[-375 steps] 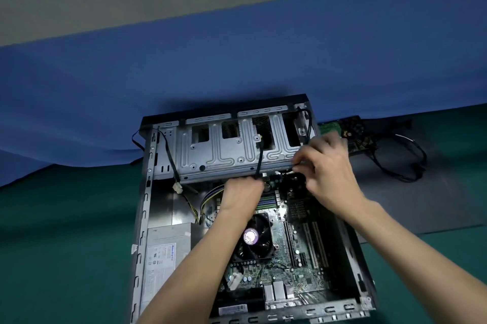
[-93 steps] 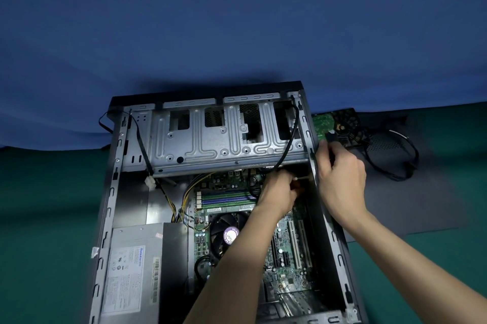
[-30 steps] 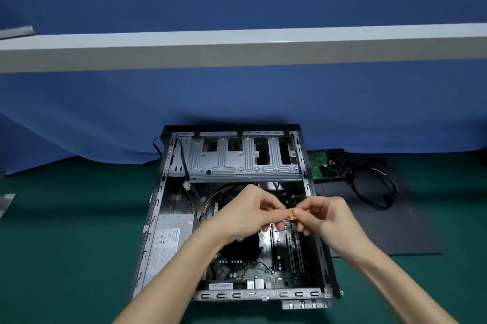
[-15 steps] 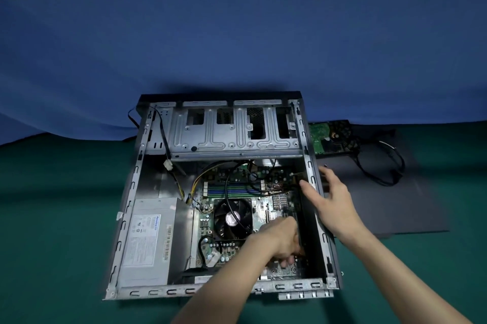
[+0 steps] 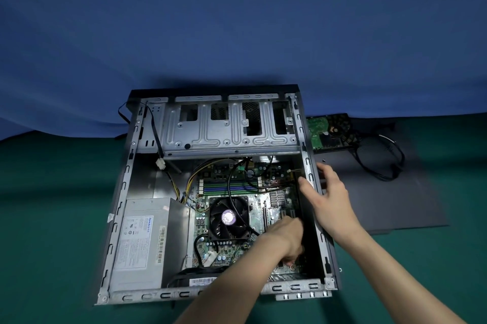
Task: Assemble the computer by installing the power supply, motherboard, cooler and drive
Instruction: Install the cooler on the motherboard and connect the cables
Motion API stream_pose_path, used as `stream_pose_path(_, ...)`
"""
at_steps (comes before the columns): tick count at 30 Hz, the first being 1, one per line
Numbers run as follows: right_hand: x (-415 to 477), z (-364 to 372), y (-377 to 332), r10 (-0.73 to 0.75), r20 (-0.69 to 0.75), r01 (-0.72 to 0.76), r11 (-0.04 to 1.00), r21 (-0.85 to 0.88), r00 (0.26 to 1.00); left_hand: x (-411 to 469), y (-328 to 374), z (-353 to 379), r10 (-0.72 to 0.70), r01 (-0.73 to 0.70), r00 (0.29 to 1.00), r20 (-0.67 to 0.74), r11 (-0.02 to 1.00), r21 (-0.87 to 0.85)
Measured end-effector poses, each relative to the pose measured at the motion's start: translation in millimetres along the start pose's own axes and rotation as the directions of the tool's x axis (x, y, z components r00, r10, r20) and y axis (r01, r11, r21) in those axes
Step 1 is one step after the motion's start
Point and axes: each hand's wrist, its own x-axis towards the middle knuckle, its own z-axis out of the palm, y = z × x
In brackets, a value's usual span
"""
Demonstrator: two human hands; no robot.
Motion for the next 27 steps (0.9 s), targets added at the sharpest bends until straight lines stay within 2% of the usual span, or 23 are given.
stream_pose_path(5,0.2,0.3,0.1,0.005,-0.002,-0.005,1.0,0.013,1.0,6.6,11.1,7.2,-0.143,0.143,0.99,-0.009,0.99,0.0)
stream_pose_path(12,-0.3,-0.2,0.8,-0.006,-0.01,0.006,1.0,0.011,1.0,7.8,15.1,6.4,-0.243,0.226,0.97,-0.03,0.935,-0.272)
stream_pose_path(18,1.6,-0.2,3.3,-0.004,-0.009,0.004,0.999,0.032,1.0,-1.4,2.7,-6.7,-0.131,0.122,0.991,-0.004,0.936,-0.33)
stream_pose_path(22,0.9,1.6,4.9,0.003,-0.022,-0.002,0.999,0.036,1.0,-5.0,-5.3,-0.9,-0.101,0.102,0.995,0.021,0.932,-0.348)
stream_pose_path(27,0.0,1.5,2.8,0.002,-0.022,-0.001,0.999,0.04,1.0,-0.5,-2.9,6.0,-0.086,0.078,0.996,-0.02,0.962,-0.262)
